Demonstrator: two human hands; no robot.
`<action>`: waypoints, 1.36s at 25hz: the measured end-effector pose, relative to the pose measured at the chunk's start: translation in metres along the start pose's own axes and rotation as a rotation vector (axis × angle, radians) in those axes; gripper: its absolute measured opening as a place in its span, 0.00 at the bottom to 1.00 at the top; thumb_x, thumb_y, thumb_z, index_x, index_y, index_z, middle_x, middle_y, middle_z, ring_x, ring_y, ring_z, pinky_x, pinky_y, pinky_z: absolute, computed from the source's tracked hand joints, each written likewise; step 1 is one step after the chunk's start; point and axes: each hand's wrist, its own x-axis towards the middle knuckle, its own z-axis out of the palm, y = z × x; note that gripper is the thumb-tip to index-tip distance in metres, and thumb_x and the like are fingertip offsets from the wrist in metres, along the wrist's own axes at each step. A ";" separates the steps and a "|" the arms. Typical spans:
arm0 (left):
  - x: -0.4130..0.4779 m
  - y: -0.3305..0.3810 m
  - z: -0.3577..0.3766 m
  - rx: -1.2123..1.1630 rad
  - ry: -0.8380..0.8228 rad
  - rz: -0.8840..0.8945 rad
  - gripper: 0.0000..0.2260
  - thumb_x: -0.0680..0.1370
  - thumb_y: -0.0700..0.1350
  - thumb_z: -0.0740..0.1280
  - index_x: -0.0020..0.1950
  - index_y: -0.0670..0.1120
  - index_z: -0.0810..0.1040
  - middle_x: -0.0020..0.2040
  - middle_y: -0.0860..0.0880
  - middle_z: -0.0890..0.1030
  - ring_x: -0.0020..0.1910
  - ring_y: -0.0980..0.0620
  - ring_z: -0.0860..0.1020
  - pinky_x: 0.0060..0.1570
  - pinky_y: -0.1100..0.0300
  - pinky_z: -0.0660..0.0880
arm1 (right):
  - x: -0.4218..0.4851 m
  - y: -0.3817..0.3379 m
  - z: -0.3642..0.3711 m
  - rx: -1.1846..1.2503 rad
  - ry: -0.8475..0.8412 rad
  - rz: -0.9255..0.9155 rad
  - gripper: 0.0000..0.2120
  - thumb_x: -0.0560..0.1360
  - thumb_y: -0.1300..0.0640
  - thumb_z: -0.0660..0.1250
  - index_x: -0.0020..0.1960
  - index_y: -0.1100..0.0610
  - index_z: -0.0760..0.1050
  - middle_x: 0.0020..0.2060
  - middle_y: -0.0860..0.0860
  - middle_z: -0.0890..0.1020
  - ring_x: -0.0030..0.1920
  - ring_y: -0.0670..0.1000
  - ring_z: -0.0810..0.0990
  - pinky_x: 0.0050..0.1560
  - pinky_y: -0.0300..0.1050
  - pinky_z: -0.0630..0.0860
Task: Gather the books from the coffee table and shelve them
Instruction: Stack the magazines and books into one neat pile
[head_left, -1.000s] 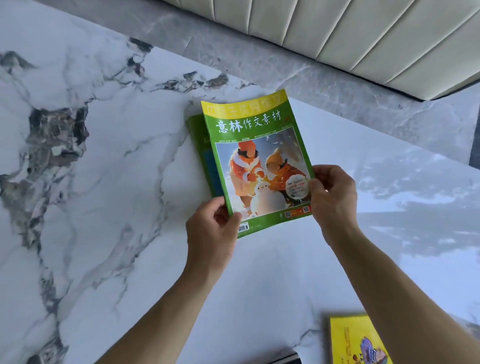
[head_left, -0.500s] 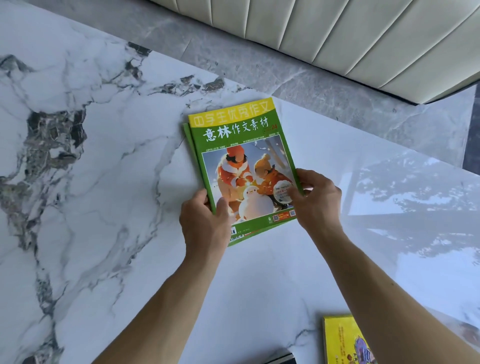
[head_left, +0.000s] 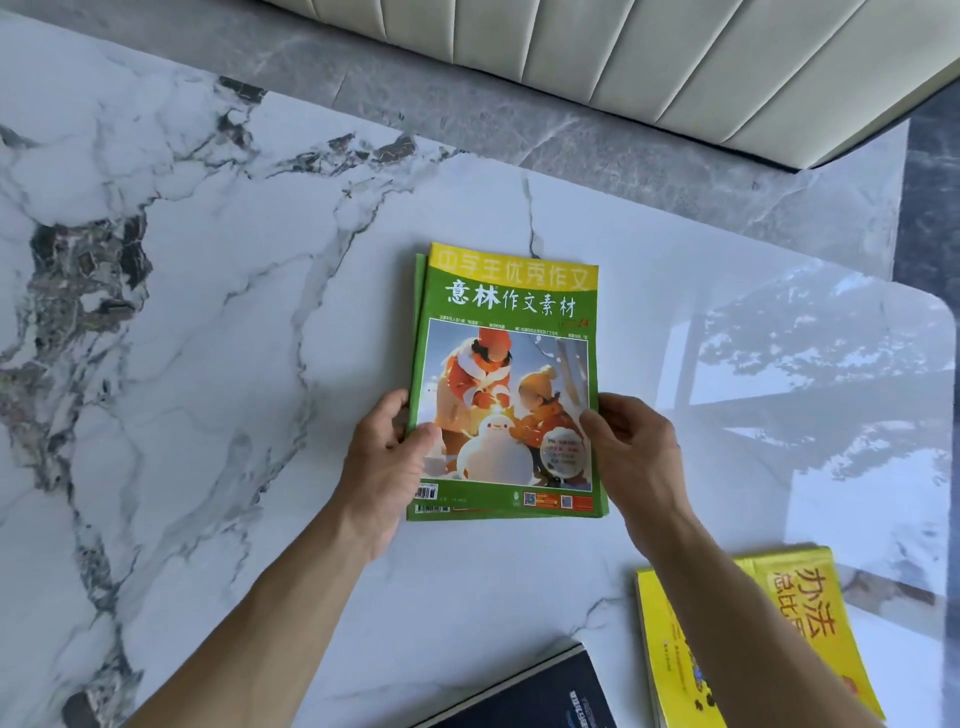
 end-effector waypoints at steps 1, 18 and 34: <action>-0.002 -0.002 -0.001 -0.015 -0.019 -0.023 0.12 0.79 0.32 0.62 0.57 0.44 0.79 0.51 0.40 0.87 0.49 0.43 0.85 0.50 0.48 0.82 | -0.002 0.003 0.000 0.049 -0.006 0.051 0.09 0.79 0.57 0.67 0.56 0.56 0.83 0.50 0.54 0.88 0.50 0.57 0.87 0.49 0.55 0.85; -0.072 -0.067 0.006 0.773 0.417 0.451 0.06 0.74 0.37 0.71 0.50 0.42 0.78 0.42 0.47 0.83 0.40 0.45 0.81 0.43 0.58 0.75 | -0.071 0.065 -0.023 -0.245 0.026 -0.136 0.11 0.76 0.66 0.68 0.58 0.62 0.80 0.49 0.57 0.86 0.45 0.54 0.81 0.44 0.38 0.75; -0.133 -0.056 0.047 0.906 0.029 0.534 0.02 0.75 0.42 0.71 0.45 0.45 0.79 0.43 0.49 0.84 0.42 0.47 0.81 0.44 0.54 0.78 | -0.149 0.120 -0.108 0.108 0.415 0.069 0.12 0.78 0.59 0.68 0.61 0.59 0.80 0.51 0.52 0.85 0.50 0.52 0.85 0.53 0.46 0.80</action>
